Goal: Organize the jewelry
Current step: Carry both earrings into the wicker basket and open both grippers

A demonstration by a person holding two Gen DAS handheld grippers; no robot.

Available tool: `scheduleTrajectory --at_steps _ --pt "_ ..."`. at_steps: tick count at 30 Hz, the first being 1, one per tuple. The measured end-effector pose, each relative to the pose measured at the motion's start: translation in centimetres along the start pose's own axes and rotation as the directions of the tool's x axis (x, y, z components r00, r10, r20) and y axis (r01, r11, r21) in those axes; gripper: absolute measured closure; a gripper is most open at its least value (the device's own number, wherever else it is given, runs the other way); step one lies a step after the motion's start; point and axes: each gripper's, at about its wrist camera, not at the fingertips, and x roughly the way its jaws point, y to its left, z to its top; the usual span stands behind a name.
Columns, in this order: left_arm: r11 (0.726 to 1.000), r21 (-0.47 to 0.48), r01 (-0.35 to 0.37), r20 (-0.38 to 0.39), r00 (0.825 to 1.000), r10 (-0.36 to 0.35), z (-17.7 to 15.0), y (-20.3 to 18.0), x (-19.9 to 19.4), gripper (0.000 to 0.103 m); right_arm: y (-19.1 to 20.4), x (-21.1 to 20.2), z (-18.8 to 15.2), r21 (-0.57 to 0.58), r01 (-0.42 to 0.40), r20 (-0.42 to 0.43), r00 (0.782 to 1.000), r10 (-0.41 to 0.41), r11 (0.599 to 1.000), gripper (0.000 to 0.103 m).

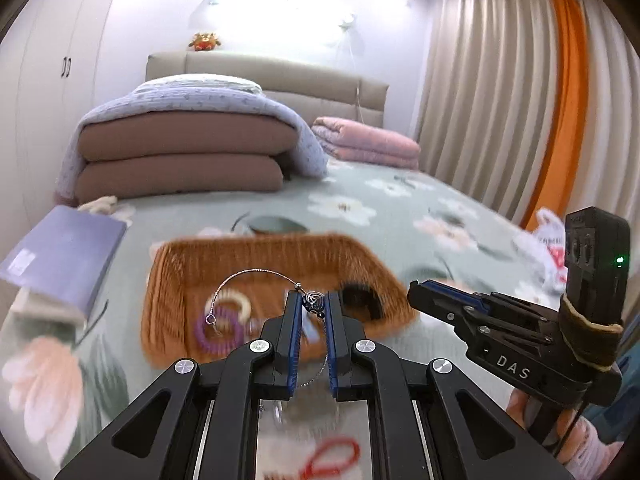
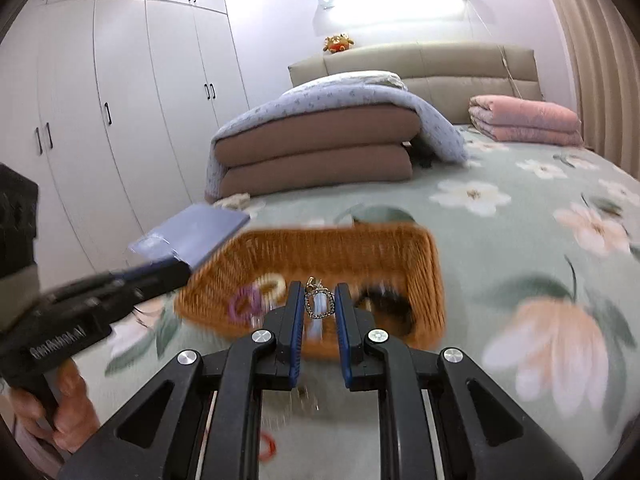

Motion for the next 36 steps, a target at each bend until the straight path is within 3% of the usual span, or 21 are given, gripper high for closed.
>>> scheduleTrajectory --at_steps 6,10,15,16,18,21,22,30,36 --pt "0.997 -0.067 0.029 -0.033 0.999 -0.031 1.4 2.9 5.7 0.092 -1.8 6.9 0.5 0.042 0.023 -0.054 0.998 -0.020 0.999 0.085" --pt "0.995 -0.098 0.018 -0.086 0.996 -0.026 -0.1 4.5 9.0 0.092 -2.8 9.1 -0.7 0.059 0.013 -0.122 0.992 -0.006 0.998 0.085" --pt "0.996 -0.093 0.008 -0.113 0.993 -0.018 -0.9 4.4 9.9 0.092 -3.3 10.0 -1.4 0.078 -0.001 -0.154 0.988 0.013 0.997 0.085" --pt "0.996 -0.089 0.007 -0.109 0.994 -0.017 -1.0 4.3 9.8 0.092 -3.5 10.1 -1.5 0.086 -0.003 -0.158 0.987 0.017 0.996 0.084" --pt "0.996 -0.093 0.006 -0.099 0.995 -0.015 -1.0 4.5 9.5 0.089 -4.1 10.0 -1.7 0.124 -0.024 -0.159 0.986 0.044 0.992 0.073" --pt "0.992 -0.126 0.015 -0.088 0.996 -0.026 -1.1 5.0 9.2 0.058 -4.9 9.8 -1.8 0.157 -0.032 -0.151 0.987 0.056 0.987 0.071" --pt "0.991 -0.130 0.007 -0.070 0.997 -0.017 -1.1 5.1 8.8 0.056 -5.0 9.7 -1.8 0.162 -0.035 -0.149 0.987 0.059 0.986 0.071" --pt "0.993 -0.118 0.006 -0.027 1.000 -0.010 -1.0 4.8 7.3 0.056 -3.3 6.7 -1.9 0.083 -0.036 -0.074 0.996 0.042 0.996 0.071" --pt "0.993 -0.102 0.066 0.024 0.998 -0.064 -1.7 3.8 3.3 0.056 -0.9 1.7 -3.3 0.001 -0.085 -0.011 0.996 0.085 0.996 0.070"
